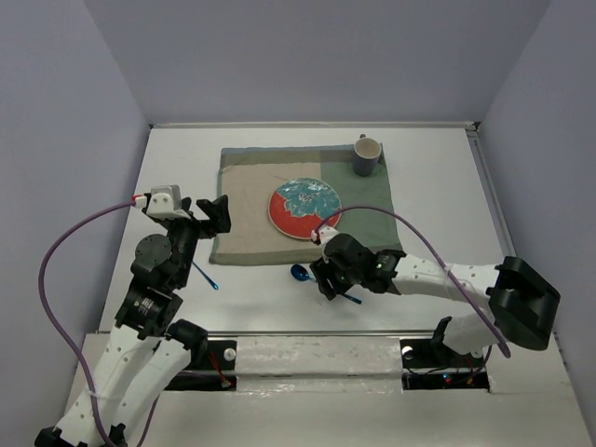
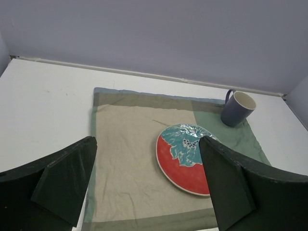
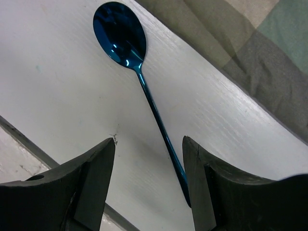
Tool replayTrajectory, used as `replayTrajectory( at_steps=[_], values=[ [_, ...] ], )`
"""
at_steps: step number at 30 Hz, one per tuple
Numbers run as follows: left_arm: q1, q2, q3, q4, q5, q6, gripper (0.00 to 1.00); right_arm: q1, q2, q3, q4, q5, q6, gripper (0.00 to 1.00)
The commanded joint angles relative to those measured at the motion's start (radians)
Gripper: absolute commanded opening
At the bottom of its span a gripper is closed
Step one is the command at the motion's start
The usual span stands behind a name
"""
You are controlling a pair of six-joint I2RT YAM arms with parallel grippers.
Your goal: Set the dinner table for one person
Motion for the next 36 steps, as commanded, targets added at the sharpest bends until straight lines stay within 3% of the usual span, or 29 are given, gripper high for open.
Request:
replayTrajectory(
  at_steps=[1, 8, 9, 15, 18, 20, 24, 31, 36],
  values=[
    [0.009, 0.022, 0.000, 0.042, 0.030, 0.004, 0.99, 0.010, 0.063, 0.054, 0.044, -0.021, -0.040, 0.64],
    [0.010, 0.015, 0.000, 0.045, 0.039, -0.001, 0.99, 0.010, 0.206, 0.100, 0.056, -0.024, -0.052, 0.57],
    [0.012, 0.015, 0.000, 0.045, 0.042, -0.001, 0.99, 0.010, 0.216, 0.103, 0.056, -0.018, -0.052, 0.48],
    [0.010, 0.006, 0.000, 0.045, 0.053, -0.002, 0.99, 0.019, 0.259, 0.112, 0.068, -0.002, -0.034, 0.17],
    [0.012, 0.002, 0.000, 0.047, 0.054, -0.005, 0.99, 0.047, 0.291, 0.113, 0.069, 0.005, -0.017, 0.10],
    [0.012, 0.006, 0.000, 0.049, 0.056, -0.005, 0.99, 0.076, 0.304, 0.118, 0.064, 0.011, -0.011, 0.00],
    [0.012, 0.002, 0.000, 0.049, 0.065, -0.005, 0.99, 0.099, 0.279, 0.130, 0.027, 0.034, 0.017, 0.00],
    [0.012, -0.015, 0.000, 0.049, 0.071, -0.010, 0.99, 0.099, -0.007, 0.156, -0.002, 0.117, 0.049, 0.00],
    [0.012, -0.024, -0.001, 0.049, 0.079, -0.013, 0.99, -0.088, -0.025, 0.238, -0.005, 0.171, 0.011, 0.00]
  ],
)
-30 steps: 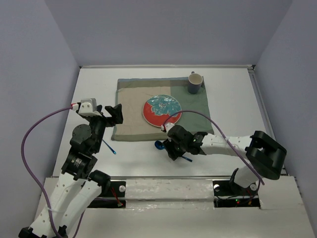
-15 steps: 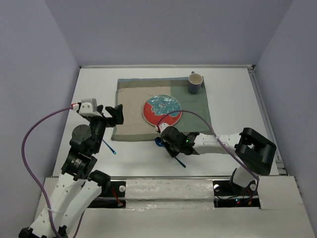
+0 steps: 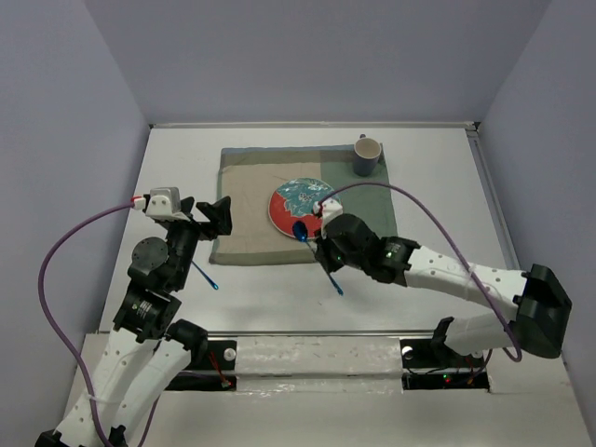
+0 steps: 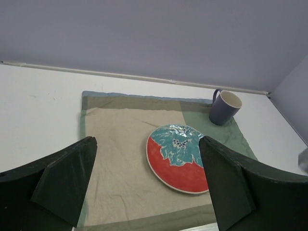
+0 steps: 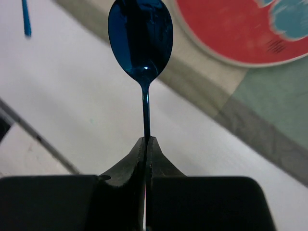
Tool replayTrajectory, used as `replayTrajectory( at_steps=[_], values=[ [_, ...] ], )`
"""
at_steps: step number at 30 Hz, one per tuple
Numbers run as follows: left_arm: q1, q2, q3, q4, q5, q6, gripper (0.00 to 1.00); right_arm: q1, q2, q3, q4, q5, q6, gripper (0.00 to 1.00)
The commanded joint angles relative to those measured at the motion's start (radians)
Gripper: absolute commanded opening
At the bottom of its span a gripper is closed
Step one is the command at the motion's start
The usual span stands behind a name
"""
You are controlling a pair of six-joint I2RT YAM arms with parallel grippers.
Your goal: Set the dinner table for one person
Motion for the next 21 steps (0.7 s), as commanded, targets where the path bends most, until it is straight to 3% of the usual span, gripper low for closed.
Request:
replayTrajectory(
  at_steps=[1, 5, 11, 21],
  values=[
    [0.005, -0.015, -0.001, 0.046, 0.024, -0.003, 0.99, -0.215, 0.038, 0.097, 0.027, 0.103, -0.037, 0.00],
    [0.005, -0.015, -0.001, 0.046, 0.034, -0.004, 0.99, -0.360, 0.156, 0.187, 0.044, 0.160, -0.064, 0.00],
    [0.007, -0.013, 0.000, 0.046, 0.046, -0.004, 0.99, -0.519, 0.306, 0.252, 0.110, 0.128, -0.022, 0.00],
    [0.005, -0.006, 0.000, 0.047, 0.053, -0.009, 0.99, -0.615, 0.468, 0.298, 0.179, 0.041, 0.038, 0.00]
  ],
)
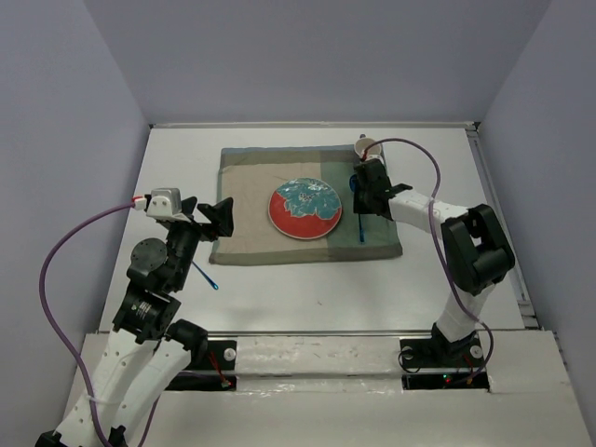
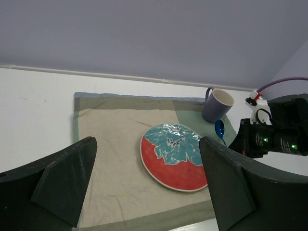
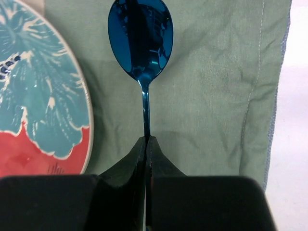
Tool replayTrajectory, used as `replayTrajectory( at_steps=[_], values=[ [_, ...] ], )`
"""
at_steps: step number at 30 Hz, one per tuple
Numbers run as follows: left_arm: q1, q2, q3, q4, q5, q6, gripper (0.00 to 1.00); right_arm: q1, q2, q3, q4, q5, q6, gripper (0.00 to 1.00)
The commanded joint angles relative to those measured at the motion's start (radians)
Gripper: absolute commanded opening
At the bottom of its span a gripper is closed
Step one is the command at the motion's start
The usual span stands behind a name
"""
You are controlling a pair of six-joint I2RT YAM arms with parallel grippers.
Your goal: Set the dinner table for one person
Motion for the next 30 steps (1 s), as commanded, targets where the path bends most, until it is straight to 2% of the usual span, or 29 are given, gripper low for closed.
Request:
replayTrajectory(
  at_steps=[1, 17, 18, 19, 21, 23, 27, 30],
  values=[
    [0.005, 0.003, 0.000, 0.045, 0.015, -0.004, 0.99, -0.023, 0.016, 0.052, 0.091, -0.025, 0.051, 0.00],
    [0.005, 0.023, -0.001, 0.045, 0.006, 0.001, 0.99, -0.041, 0.107, 0.072, 0.131, -0.002, 0.056, 0.01],
    [0.005, 0.025, -0.001, 0.043, 0.004, 0.001, 0.99, -0.041, 0.107, 0.074, 0.130, 0.006, 0.059, 0.05],
    [0.005, 0.022, -0.001, 0.043, 0.000, 0.001, 0.99, -0.041, 0.104, 0.074, 0.130, 0.007, 0.062, 0.16],
    [0.005, 0.020, -0.003, 0.043, -0.011, 0.000, 0.99, -0.041, 0.101, 0.071, 0.130, 0.000, 0.066, 0.26],
    [0.007, 0.020, -0.004, 0.042, -0.063, -0.014, 0.99, -0.041, 0.087, 0.075, 0.127, -0.014, 0.066, 0.41],
    [0.014, 0.049, -0.006, 0.019, -0.163, -0.068, 0.99, -0.041, 0.040, 0.075, 0.113, -0.034, 0.060, 0.55],
    [0.027, 0.135, 0.022, -0.064, -0.220, -0.172, 0.99, -0.041, -0.020, 0.048, 0.113, -0.094, 0.065, 0.58]
  ],
)
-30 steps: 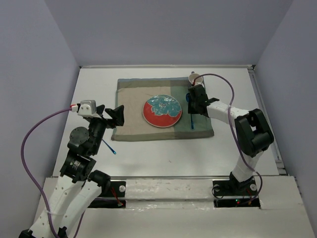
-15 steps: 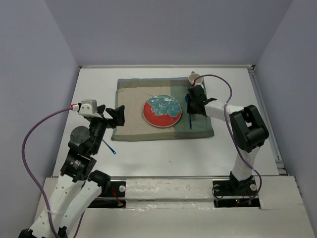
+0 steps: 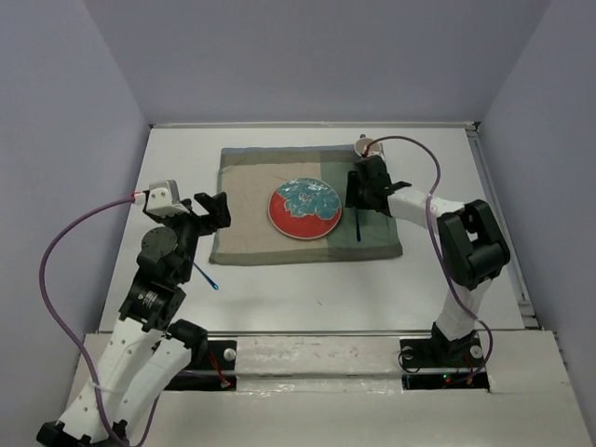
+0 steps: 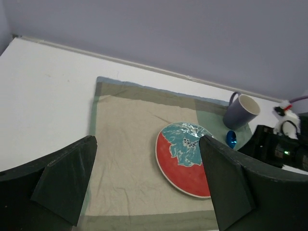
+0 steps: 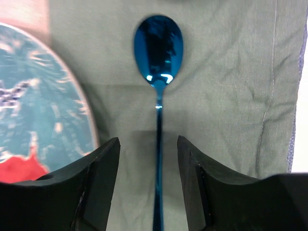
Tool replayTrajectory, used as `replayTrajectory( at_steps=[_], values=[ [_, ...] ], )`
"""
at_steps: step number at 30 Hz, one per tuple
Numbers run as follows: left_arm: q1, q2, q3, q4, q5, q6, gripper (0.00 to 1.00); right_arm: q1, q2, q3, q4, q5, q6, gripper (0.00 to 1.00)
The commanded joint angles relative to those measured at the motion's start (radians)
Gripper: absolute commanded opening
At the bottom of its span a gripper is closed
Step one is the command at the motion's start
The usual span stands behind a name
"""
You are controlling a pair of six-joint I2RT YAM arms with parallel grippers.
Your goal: Set the dinner table for one person
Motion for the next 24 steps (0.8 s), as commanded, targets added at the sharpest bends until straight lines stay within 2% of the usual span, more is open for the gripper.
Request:
replayTrajectory(
  at_steps=[1, 2, 3, 6, 9, 12, 13, 18, 20, 24],
  values=[
    [0.020, 0.103, 0.032, -0.087, -0.144, -0.169, 0.99, -0.004, -0.128, 0.013, 0.049, -0.078, 0.005, 0.58],
    [0.025, 0.117, 0.046, -0.122, -0.247, -0.222, 0.99, 0.006, -0.168, -0.015, 0.058, -0.101, 0.005, 0.59],
    [0.023, 0.132, 0.071, -0.148, -0.279, -0.254, 0.99, 0.015, -0.186, -0.037, 0.085, -0.144, -0.001, 0.59],
    [0.023, 0.155, 0.089, -0.204, -0.270, -0.309, 0.99, 0.066, -0.260, -0.105, 0.109, -0.179, -0.010, 0.59],
    [0.042, 0.137, 0.072, -0.253, -0.175, -0.394, 0.99, 0.077, -0.328, -0.169, 0.132, -0.239, -0.010, 0.60],
    [0.107, 0.123, 0.059, -0.310, -0.060, -0.423, 0.99, 0.077, -0.432, -0.206, 0.132, -0.273, -0.006, 0.60],
    [0.170, 0.124, 0.056, -0.345, -0.034, -0.426, 0.99, 0.077, -0.485, -0.242, 0.132, -0.280, -0.003, 0.60],
    [0.339, 0.167, -0.019, -0.408, 0.145, -0.440, 0.99, 0.077, -0.578, -0.315, 0.132, -0.284, -0.004, 0.60],
    [0.440, 0.209, -0.087, -0.391, 0.279, -0.458, 0.99, 0.077, -0.587, -0.321, 0.133, -0.288, 0.006, 0.60],
    [0.499, 0.278, -0.086, -0.386, 0.279, -0.481, 0.99, 0.077, -0.610, -0.352, 0.185, -0.293, 0.014, 0.60]
  ],
)
